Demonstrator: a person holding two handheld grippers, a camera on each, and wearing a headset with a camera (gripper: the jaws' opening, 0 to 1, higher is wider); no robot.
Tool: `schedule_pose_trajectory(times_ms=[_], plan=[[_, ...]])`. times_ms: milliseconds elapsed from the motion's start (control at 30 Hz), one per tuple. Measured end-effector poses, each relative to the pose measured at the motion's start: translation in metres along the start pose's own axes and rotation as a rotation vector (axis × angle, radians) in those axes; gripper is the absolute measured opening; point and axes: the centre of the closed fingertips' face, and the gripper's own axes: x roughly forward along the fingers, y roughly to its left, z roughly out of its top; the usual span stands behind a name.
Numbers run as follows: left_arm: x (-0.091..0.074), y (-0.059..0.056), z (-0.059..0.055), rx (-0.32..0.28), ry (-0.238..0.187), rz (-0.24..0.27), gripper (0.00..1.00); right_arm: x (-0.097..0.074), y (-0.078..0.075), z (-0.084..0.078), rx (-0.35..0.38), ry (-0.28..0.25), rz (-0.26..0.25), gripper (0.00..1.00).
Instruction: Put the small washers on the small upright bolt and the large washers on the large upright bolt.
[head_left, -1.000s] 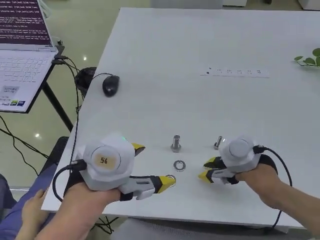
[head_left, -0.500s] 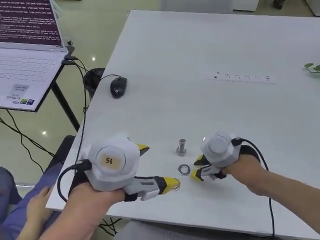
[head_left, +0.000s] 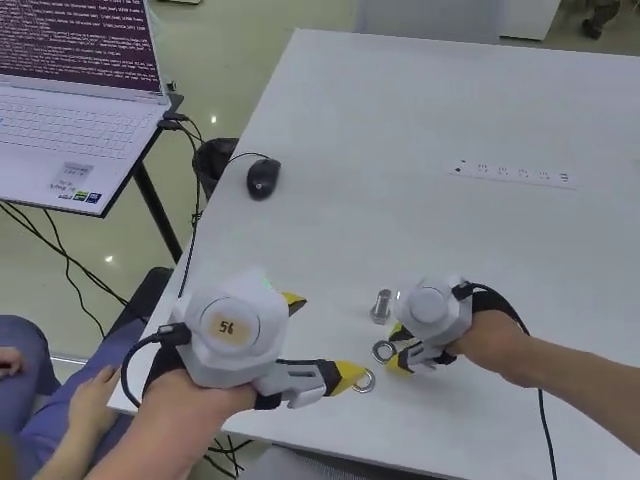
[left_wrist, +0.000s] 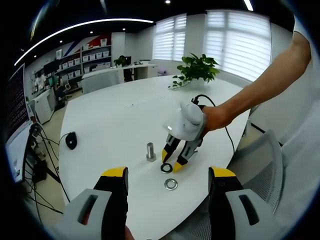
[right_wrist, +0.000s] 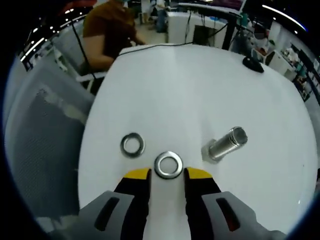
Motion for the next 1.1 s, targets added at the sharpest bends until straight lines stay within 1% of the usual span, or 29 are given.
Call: schedule_pose_trajectory(times_ms=[100,300,433,500,600,800,967,1100], plan=[[-0.002,0.001,-0.002,-0.013,-0.004,0.009,0.64,0.001,-0.002,0.002,-0.009,-0.002,0.006,0.28],[-0.004,0.000,-0.007,-0.025,-0.005,0.015,0.64,0.003,-0.001,0.005,-0.030,-0.007,0.015,0.27],[-0.007,0.002,-0.007,-0.030,-0.009,0.023,0.64,0.004,-0.002,0.005,-0.062,-0.011,0.018,0.26],[-0.007,0.003,-0.008,-0.029,-0.008,0.025,0.64,0.003,-0.002,0.005,-0.046,-0.010,0.016,0.25],[-0.009,0.004,-0.008,-0.029,-0.012,0.028,0.64,0.003,-0.002,0.004,-0.044,0.002,0.010,0.24],[-0.010,0.007,-0.008,-0.033,-0.016,0.035,0.64,-0.002,0.001,-0.002,-0.015,0.005,0.000,0.23],[-0.010,0.008,-0.008,-0.031,-0.015,0.032,0.64,-0.009,-0.002,-0.001,0.019,-0.027,-0.020,0.23],[-0.009,0.008,-0.007,-0.027,-0.016,0.027,0.64,-0.013,-0.005,-0.001,0.044,-0.038,-0.036,0.23]])
